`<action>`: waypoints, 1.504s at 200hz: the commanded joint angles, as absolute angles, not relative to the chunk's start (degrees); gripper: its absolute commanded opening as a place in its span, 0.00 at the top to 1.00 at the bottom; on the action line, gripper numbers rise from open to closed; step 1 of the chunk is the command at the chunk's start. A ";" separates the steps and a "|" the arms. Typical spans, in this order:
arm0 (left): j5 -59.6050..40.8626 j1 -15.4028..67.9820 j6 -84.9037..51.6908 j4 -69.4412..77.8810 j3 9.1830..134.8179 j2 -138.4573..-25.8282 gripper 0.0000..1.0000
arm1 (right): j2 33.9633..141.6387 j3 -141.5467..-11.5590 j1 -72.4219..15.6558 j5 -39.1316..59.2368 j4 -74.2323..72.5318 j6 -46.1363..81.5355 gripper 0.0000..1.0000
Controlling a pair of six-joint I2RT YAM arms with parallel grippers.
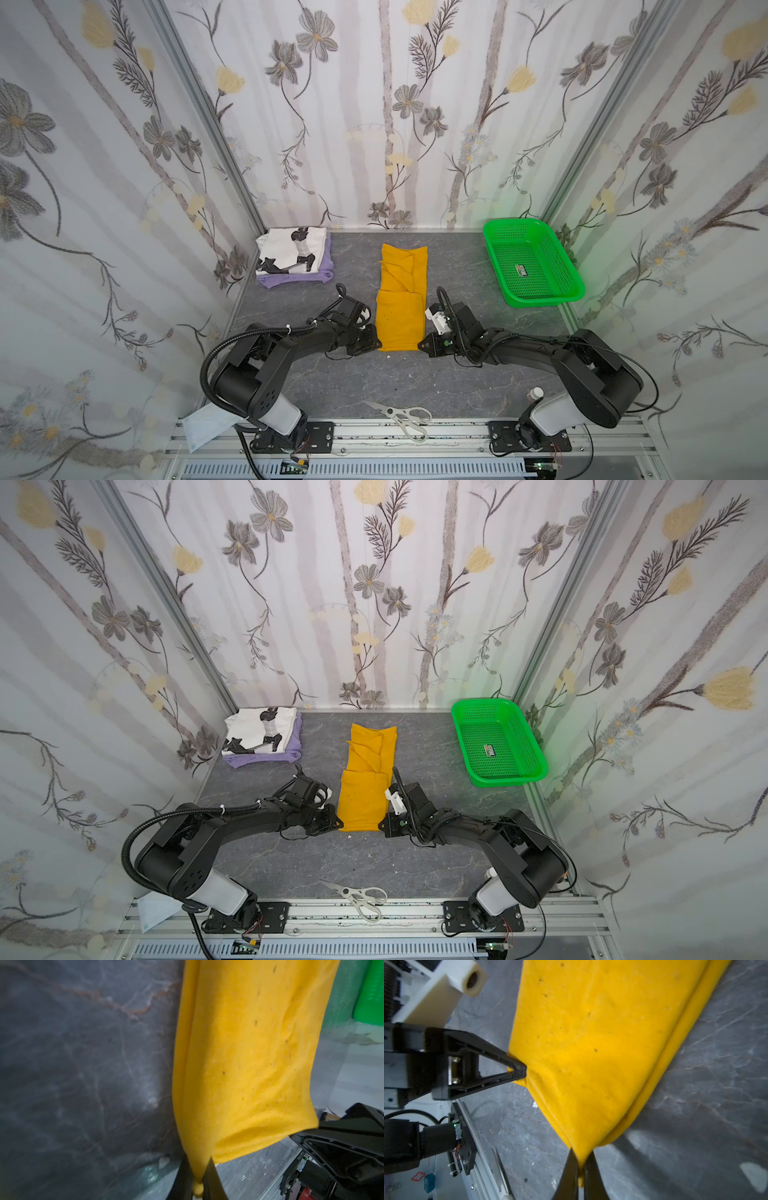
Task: Fold and stack the t-shirts
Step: 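Fold the near end over again toward the stack with both grippers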
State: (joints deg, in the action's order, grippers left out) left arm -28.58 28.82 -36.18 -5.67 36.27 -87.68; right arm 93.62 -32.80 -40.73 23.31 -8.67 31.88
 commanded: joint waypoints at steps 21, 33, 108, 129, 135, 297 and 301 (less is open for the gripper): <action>-25.86 30.92 -34.78 -23.11 33.94 -75.44 1.00 | 81.07 -30.20 -47.08 21.22 1.85 30.25 1.00; -24.00 32.82 -36.30 -27.62 33.59 -70.32 1.00 | 76.98 -29.62 -50.03 20.94 4.86 30.57 1.00; -25.04 42.32 -44.72 -37.66 39.96 -48.85 1.00 | 56.42 -28.34 -62.14 19.70 11.71 38.15 1.00; -24.70 43.15 -42.14 -37.66 45.03 -53.06 1.00 | 55.50 -28.91 -62.01 19.87 9.34 39.11 1.00; -24.65 43.15 -41.41 -37.38 46.49 -54.30 1.00 | 55.75 -29.45 -61.77 19.97 8.78 39.27 1.00; -32.14 30.22 -28.33 -30.00 78.97 -99.71 0.95 | 92.83 -45.92 -25.02 37.48 -3.49 35.78 1.00; -32.29 30.04 -28.23 -30.06 79.59 -100.53 0.95 | 94.01 -46.60 -24.67 37.67 -3.50 35.69 1.00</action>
State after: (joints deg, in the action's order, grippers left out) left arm -29.17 31.16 -29.93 -32.16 76.44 -96.88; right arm 89.01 -43.38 -26.24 33.39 1.78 36.95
